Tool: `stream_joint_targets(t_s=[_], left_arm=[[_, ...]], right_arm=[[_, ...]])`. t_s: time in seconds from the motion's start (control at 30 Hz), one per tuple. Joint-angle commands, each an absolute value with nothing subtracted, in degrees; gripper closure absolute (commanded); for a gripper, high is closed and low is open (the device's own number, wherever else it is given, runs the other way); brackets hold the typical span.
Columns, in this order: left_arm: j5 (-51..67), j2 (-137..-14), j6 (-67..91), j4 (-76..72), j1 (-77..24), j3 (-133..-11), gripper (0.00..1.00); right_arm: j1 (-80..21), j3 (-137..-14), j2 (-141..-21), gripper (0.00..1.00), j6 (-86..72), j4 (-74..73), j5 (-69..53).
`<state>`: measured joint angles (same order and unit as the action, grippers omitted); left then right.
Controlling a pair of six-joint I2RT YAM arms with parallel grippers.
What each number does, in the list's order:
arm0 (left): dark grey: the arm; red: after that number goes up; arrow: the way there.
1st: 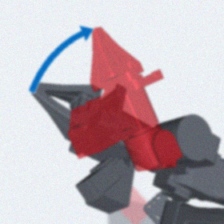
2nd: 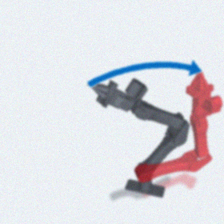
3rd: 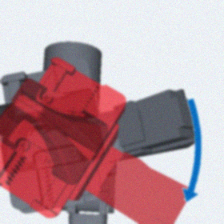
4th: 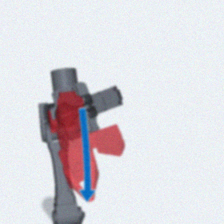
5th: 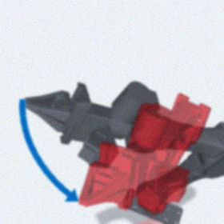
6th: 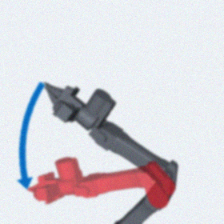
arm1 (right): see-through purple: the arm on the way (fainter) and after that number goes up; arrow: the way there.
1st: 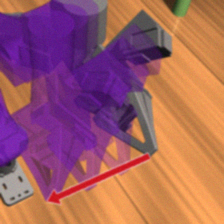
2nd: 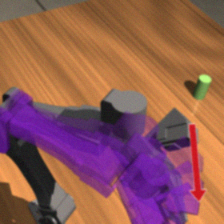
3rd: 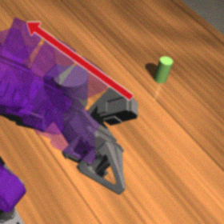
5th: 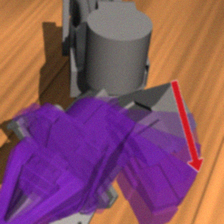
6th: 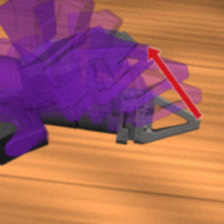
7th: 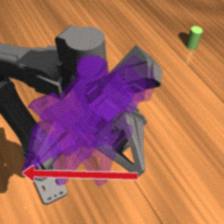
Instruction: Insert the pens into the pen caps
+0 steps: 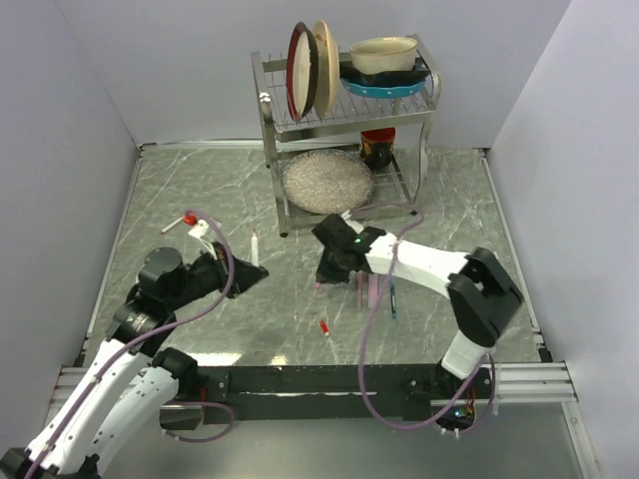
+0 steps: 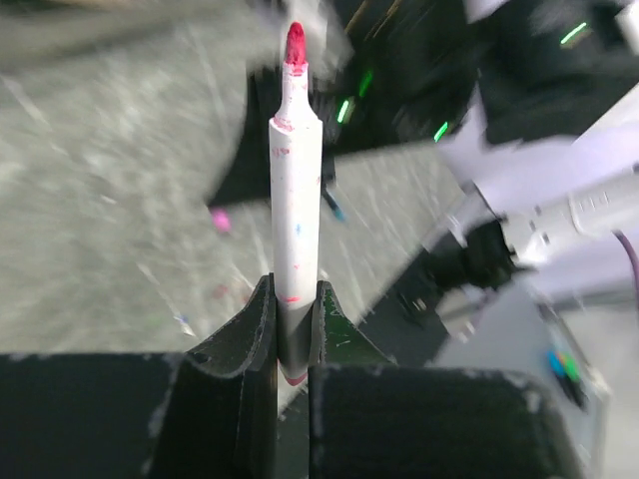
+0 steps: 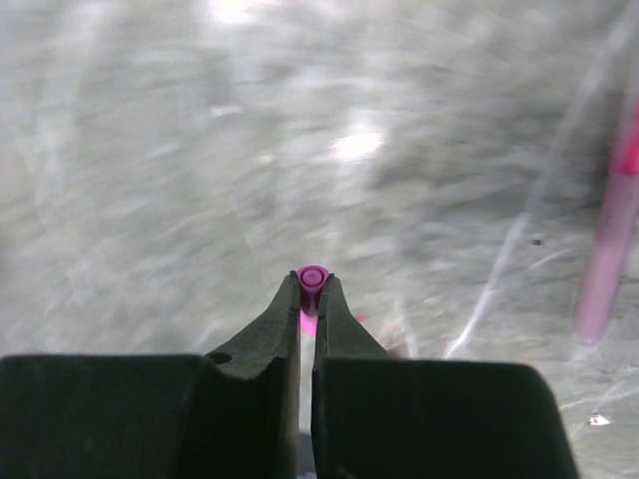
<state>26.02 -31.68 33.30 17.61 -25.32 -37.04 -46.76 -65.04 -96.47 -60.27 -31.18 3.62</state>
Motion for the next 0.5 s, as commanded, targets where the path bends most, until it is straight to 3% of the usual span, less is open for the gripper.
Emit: stream_joint_targets(t_s=[0.0, 0.2, 0.47], left_arm=[[38.49, -33.13, 39.19, 5.81, -25.4, -32.7, 0.99], [43.41, -36.47, 41.21, 1.85, -25.58, -30.33, 0.99], [49.04, -38.93, 42.45, -2.2, -25.66, -29.36, 0.99]], right_arm=[[-46.41, -64.69, -85.29, 1.0, -51.08, -23.21, 4.48], [-46.49, -64.6, -75.17, 1.0, -46.06, -15.66, 1.67], [-46.41, -65.83, -72.25, 1.0, -46.14, -7.31, -3.6]])
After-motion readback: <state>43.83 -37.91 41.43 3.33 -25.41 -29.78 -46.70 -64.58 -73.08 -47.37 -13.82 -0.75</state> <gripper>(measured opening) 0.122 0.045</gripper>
